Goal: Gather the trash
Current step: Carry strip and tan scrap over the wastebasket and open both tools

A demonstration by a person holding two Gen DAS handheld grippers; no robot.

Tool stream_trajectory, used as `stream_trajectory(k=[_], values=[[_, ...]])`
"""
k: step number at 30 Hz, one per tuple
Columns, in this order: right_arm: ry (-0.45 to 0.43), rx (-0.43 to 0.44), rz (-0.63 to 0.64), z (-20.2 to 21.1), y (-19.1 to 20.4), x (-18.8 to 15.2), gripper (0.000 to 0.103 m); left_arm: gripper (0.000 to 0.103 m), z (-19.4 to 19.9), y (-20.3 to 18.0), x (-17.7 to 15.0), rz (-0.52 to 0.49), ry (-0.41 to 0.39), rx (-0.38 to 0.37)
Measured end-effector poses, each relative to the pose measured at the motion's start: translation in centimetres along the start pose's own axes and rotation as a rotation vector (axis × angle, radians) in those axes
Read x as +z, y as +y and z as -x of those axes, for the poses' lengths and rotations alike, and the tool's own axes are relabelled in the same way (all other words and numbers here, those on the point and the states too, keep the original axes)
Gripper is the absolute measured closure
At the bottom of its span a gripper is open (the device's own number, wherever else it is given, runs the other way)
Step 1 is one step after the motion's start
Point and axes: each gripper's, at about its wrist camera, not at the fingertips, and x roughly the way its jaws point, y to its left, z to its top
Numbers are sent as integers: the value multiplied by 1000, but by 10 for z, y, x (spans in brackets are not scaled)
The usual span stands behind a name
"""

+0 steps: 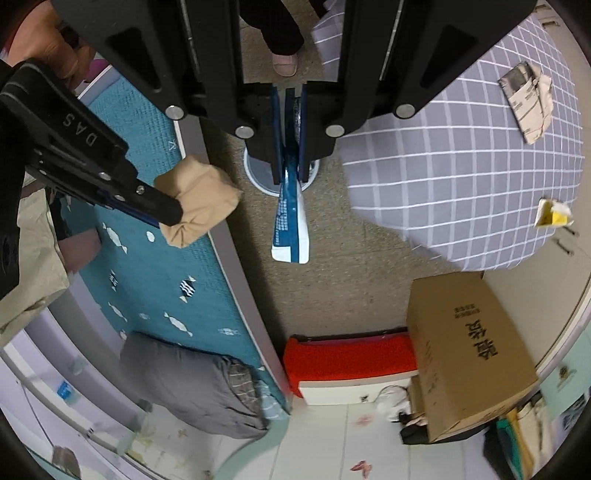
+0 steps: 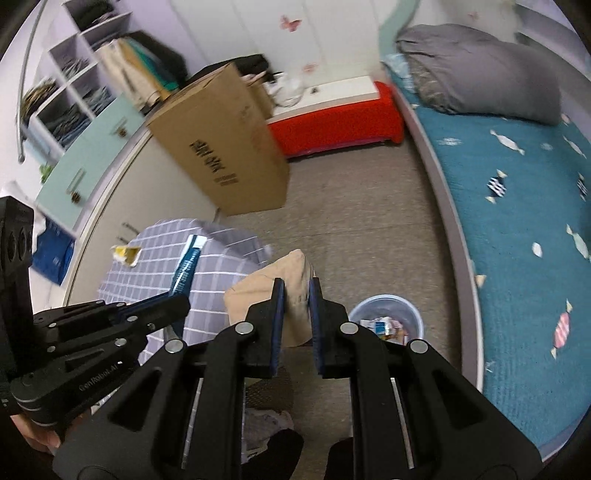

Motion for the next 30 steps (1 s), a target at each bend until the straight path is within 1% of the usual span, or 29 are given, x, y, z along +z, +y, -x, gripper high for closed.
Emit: stream_trajectory(k=[4, 7, 8, 11, 15, 23, 30], values=[[-21, -19, -33, 8, -27, 5, 88, 95, -8, -27, 10, -26, 2, 5], [-31, -16, -64, 9, -44, 9, 84, 95, -14, -40, 17, -42, 5, 12], [-25, -3, -75, 7, -50, 11, 81, 95, -15, -43, 19, -44, 7, 14], [-20, 1, -85, 2, -60, 14, 42, 95, -21, -47, 25, -50, 19, 23], [-23, 4, -101, 5, -70, 13, 42, 95, -29, -53, 30, -54, 36, 27], [-48, -31, -117, 20, -82, 16, 42, 95, -37, -73, 41, -101, 43, 18], [-74, -51, -136, 33, -91, 14, 42, 95, -45, -93, 44, -137, 48, 6]])
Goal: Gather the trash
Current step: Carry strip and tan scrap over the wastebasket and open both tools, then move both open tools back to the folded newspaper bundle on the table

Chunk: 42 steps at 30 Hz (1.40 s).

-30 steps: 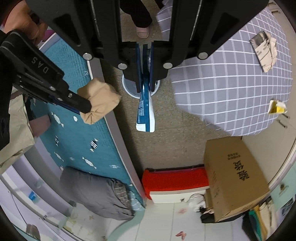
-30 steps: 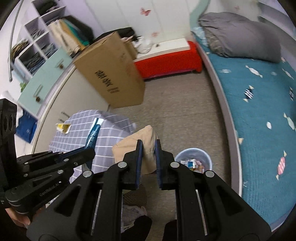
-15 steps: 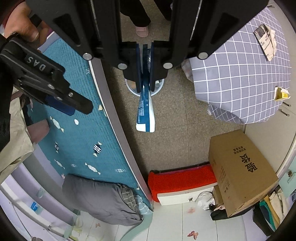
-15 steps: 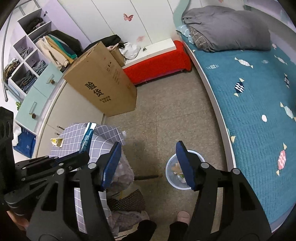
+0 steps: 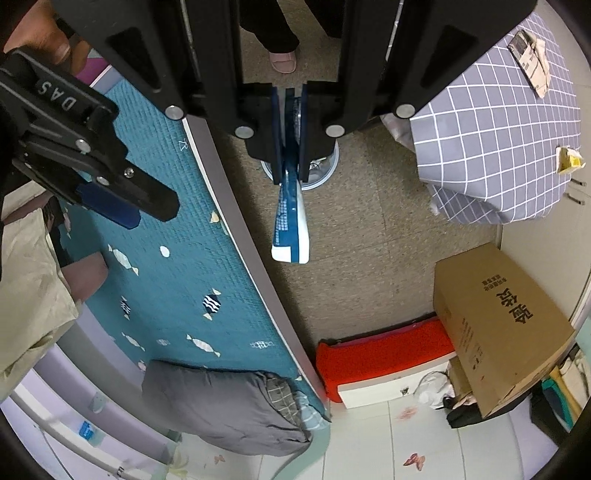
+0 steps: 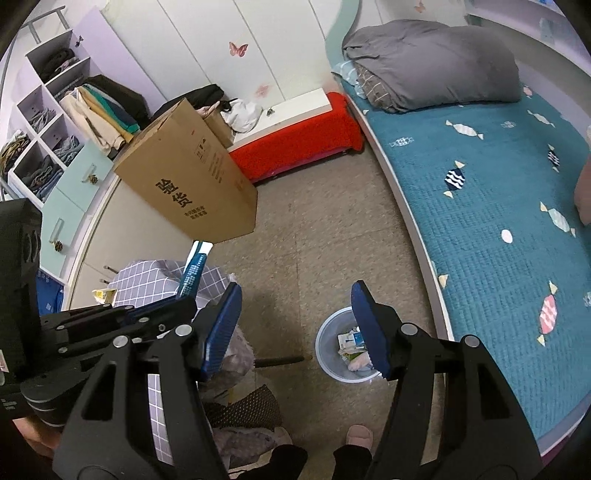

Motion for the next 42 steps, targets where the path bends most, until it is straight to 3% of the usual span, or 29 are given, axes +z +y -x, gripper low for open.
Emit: stream_trajectory(k=[11, 12, 14, 16, 29, 42], values=[[-50, -23, -22, 19, -12, 3, 41, 91, 1, -16, 12, -31, -24, -22], [-52, -25, -26, 20, -13, 3, 41, 85, 1, -17, 14, -29, -22, -21], [-57, -30, -32, 22, -14, 3, 41, 48, 0, -18, 15, -23, -20, -17], [-61, -34, -37, 24, -16, 3, 40, 43, 3, -17, 15, -13, -37, -11], [-48, -8, -3, 24, 4, -6, 40, 40, 20, -1, 0, 29, -60, 15], [-3, 81, 130, 12, 84, -28, 40, 40, 64, 69, -51, 179, -122, 78]])
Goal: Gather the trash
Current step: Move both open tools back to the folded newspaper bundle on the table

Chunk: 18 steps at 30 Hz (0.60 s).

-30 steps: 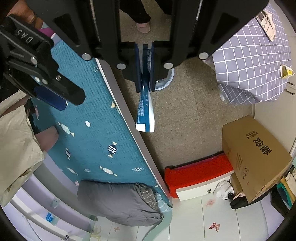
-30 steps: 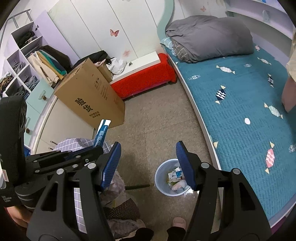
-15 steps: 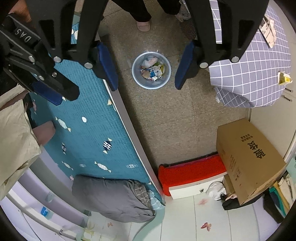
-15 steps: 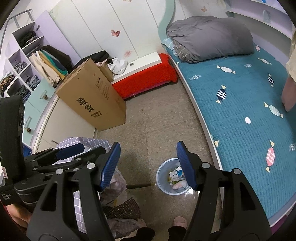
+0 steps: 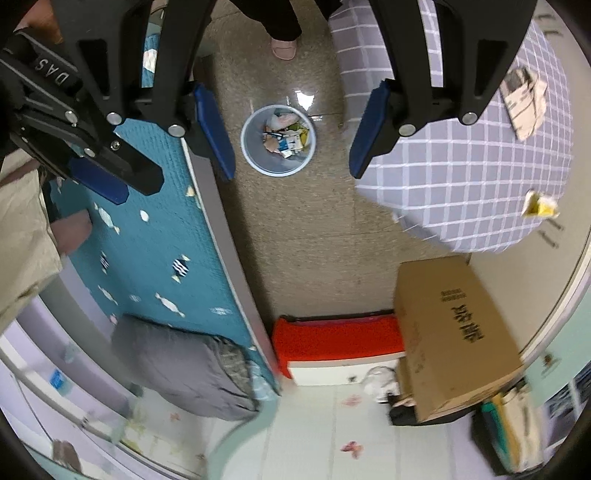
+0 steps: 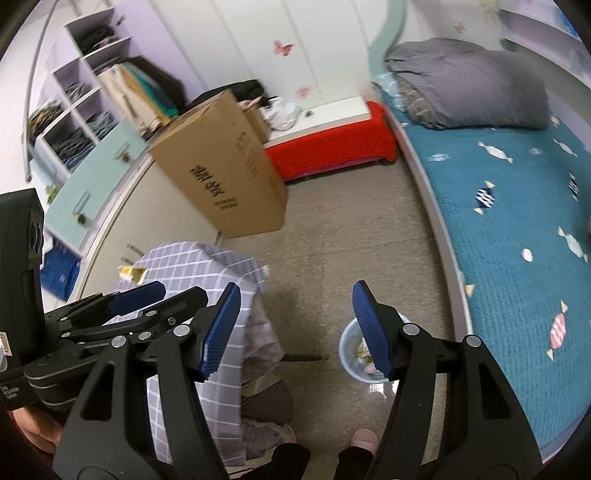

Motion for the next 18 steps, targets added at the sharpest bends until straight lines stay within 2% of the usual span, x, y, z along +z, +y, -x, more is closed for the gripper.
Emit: stream_trajectory(k=[7, 18], values=[[62, 90, 119, -31, 83, -11, 40, 40, 30, 83, -31, 143, -23, 69], [176, 192, 255, -86, 204, -49, 39, 40, 55, 218, -85, 346, -2, 147]])
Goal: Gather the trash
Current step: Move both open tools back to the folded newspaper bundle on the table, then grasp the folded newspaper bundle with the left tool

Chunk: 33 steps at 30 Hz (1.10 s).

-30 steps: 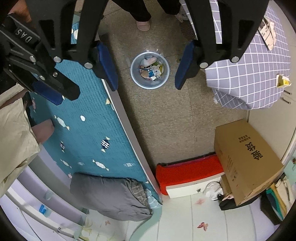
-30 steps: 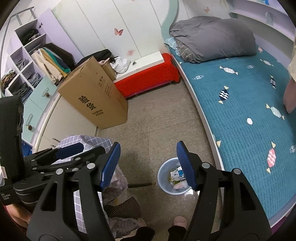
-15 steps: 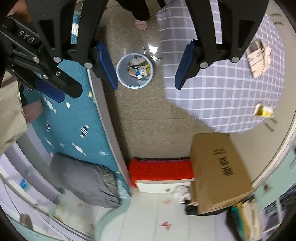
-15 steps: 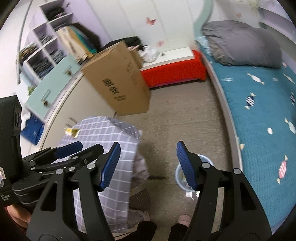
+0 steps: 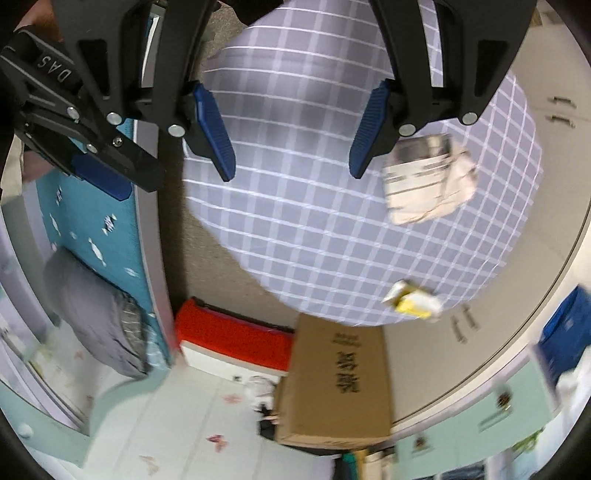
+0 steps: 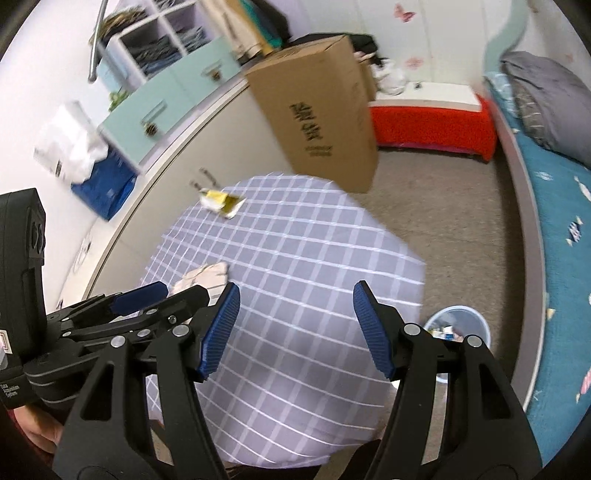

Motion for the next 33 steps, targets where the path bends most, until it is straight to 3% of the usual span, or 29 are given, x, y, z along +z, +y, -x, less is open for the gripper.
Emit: stream_trajectory(k=[8, 16, 24, 29, 33], values=[[84, 32, 17, -70, 62, -6, 39, 39, -23, 94, -5, 76, 60, 41], [161, 18, 1, -134, 93, -13, 39, 39, -75, 177, -14, 162, 168, 69], [206, -16, 2, -179, 106, -8, 39, 40, -121, 213, -16, 189, 252, 33], [201, -42, 28, -191, 111, 9, 39, 78, -133, 217, -9, 163, 259, -21], [189, -52, 38, -199, 112, 26, 39, 85, -125, 222, 9, 147, 195, -8]])
